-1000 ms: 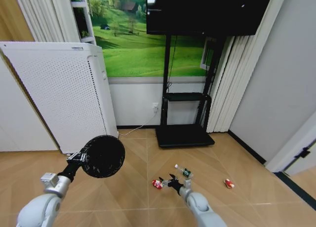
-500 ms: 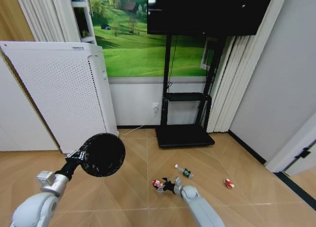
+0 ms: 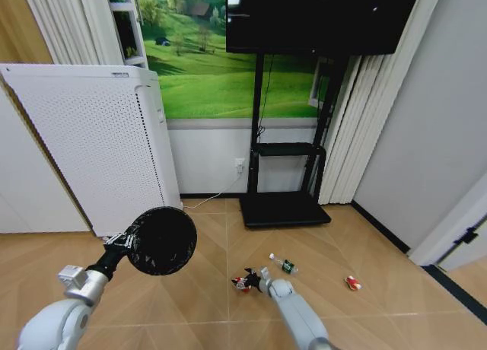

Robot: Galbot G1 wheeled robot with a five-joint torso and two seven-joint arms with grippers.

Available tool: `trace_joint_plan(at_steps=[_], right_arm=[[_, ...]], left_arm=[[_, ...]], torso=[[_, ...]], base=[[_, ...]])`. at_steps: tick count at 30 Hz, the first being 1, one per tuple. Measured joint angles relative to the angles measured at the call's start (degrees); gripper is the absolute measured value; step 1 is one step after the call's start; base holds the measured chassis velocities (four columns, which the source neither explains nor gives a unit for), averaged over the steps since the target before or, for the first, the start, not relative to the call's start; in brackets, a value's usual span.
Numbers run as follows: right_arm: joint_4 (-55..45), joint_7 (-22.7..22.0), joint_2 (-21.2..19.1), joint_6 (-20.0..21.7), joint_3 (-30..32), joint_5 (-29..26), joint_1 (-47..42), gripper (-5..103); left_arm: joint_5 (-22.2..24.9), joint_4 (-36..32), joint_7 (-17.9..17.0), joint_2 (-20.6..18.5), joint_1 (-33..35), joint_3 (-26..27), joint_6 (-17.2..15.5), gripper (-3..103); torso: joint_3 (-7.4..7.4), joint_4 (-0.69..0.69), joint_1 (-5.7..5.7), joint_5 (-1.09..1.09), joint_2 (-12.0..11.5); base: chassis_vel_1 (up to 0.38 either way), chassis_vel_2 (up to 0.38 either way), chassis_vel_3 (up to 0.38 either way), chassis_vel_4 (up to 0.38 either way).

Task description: Pick up the trash bin and place the garbage on the floor into it.

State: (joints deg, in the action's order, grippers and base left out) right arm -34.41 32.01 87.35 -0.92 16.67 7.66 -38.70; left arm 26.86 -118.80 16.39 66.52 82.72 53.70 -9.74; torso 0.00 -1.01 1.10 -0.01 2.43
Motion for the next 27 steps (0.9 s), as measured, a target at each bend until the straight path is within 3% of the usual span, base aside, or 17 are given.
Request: trace_joint_plan(at_steps=[9, 23, 26, 27], right_arm=[[3.2, -0.9, 0.6, -0.5, 2.4, 4.7, 1.3, 100], [4.4, -0.8, 0.2, -0.1, 5.0, 7.6, -0.2, 100], [4.3, -1.0, 0.5, 0.0, 4.6, 7.6, -0.6, 99], [4.3, -1.1, 0.5, 0.0, 4.6, 7.6, -0.6, 94]], left_arm=[[0.5, 0.3, 0.0, -0.3, -0.6, 0.0, -0.1, 7], [1.5, 1.9, -0.3, -0.4, -1.6, -0.7, -0.3, 7], [1.4, 2.1, -0.2, 0.0, -1.6, -0.8, -0.3, 7], [1.4, 2.1, -0.2, 0.0, -1.6, -0.8, -0.3, 7]], torso=[[0.0, -0.01, 0.0, 0.0, 0.0], [-0.01, -0.01, 0.0, 0.01, 0.0], [0.0, -0.01, 0.0, 0.01, 0.0], [0.0, 0.0, 0.0, 0.01, 0.0]], base=[[0.0, 0.0, 0.0, 0.0], [0.0, 0.0, 0.0, 0.0], [0.0, 0.0, 0.0, 0.0], [0.0, 0.0, 0.0, 0.0]])
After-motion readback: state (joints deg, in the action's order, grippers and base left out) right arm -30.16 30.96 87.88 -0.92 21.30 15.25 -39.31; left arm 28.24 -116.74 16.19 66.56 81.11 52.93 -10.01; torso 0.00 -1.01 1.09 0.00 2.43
